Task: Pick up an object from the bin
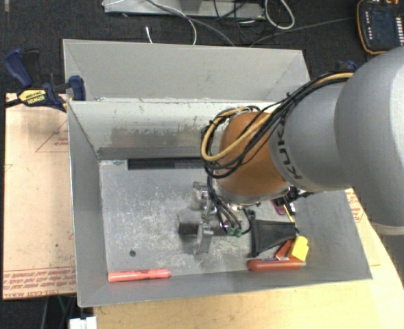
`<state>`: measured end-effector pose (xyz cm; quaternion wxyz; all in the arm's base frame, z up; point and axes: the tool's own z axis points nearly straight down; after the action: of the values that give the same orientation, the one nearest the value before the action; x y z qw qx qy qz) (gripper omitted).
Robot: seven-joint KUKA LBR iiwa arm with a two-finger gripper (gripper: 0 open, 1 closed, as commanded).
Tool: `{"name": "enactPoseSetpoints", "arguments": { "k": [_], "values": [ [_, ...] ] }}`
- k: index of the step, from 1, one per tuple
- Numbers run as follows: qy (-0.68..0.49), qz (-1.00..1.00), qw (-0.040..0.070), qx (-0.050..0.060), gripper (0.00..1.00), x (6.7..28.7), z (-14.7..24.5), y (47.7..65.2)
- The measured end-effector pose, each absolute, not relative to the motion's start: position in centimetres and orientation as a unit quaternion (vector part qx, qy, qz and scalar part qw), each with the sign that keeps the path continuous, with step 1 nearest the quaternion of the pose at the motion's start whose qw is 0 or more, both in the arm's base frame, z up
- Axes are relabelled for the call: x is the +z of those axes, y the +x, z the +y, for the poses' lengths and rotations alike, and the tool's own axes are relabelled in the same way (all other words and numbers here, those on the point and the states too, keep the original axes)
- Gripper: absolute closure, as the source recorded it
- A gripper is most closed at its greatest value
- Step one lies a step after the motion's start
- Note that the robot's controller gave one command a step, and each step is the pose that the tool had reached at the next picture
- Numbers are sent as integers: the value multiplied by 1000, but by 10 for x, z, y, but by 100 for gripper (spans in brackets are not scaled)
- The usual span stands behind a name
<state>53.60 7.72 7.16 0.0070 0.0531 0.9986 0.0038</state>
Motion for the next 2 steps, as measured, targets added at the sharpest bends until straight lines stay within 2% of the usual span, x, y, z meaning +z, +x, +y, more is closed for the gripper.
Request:
{"name": "enactPoseSetpoints", "arguments": {
  "k": [1,2],
  "values": [
    [55,998,4,3,100,71,78,535],
    [55,998,4,3,100,71,78,535]
  ]
}}
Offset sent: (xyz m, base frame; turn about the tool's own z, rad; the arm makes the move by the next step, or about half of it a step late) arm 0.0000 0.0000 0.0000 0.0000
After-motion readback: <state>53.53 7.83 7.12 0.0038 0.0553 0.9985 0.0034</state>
